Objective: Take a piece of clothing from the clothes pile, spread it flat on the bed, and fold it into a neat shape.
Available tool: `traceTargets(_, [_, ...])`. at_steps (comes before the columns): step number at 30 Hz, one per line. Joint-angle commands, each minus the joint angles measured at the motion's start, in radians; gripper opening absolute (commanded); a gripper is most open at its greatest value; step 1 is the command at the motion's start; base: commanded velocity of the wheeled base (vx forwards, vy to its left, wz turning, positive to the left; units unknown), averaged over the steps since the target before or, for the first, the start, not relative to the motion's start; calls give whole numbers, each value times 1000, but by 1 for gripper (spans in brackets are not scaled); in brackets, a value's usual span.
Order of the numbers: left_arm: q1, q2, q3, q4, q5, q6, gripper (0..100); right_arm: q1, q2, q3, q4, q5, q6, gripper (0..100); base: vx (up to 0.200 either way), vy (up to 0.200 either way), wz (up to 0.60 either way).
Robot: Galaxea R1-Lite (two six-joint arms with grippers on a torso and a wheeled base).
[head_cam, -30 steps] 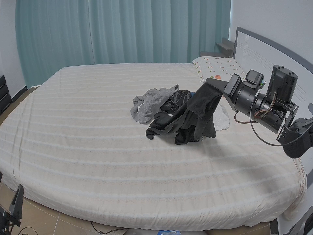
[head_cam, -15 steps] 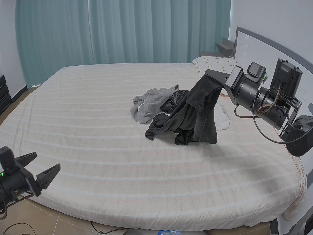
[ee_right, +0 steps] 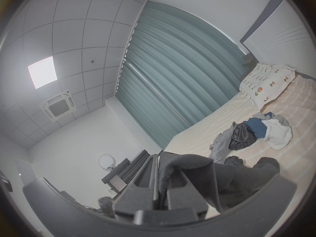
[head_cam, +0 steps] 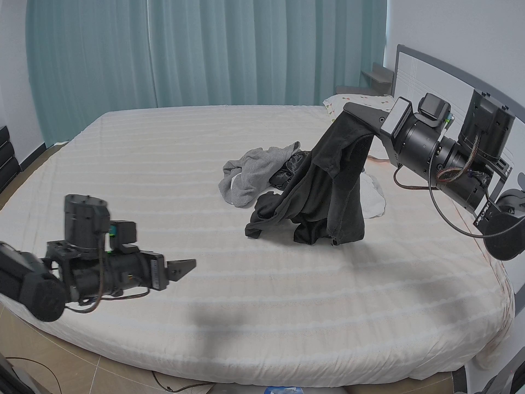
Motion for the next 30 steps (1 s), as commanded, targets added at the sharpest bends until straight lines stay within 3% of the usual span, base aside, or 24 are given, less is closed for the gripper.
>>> traceTargets(1, [-118, 482, -296, -75, 22, -64, 100, 26, -27, -14, -8, 1, 0, 0, 0, 0, 0])
traceTargets(17, [-117, 748, -675, -40, 60, -93, 100, 26, -33, -12, -10, 2, 0, 0, 0, 0, 0])
traceTargets(22, [-102, 855, -861, -26, 121, -98, 100, 26, -48, -9, -36, 2, 0, 0, 0, 0, 0])
traceTargets(26, [-98, 913, -947, -9, 124, -110, 100, 19, -48, 2, -37, 5, 2, 0, 0, 0, 0])
traceTargets(27, [-98, 921, -961, -6, 124, -121, 0, 17, -45, 2, -37, 5, 3, 0, 0, 0, 0])
traceTargets(30, [-100, 926, -976, 14, 127, -153, 0, 11, -34, 5, -37, 5, 3, 0, 0, 0, 0])
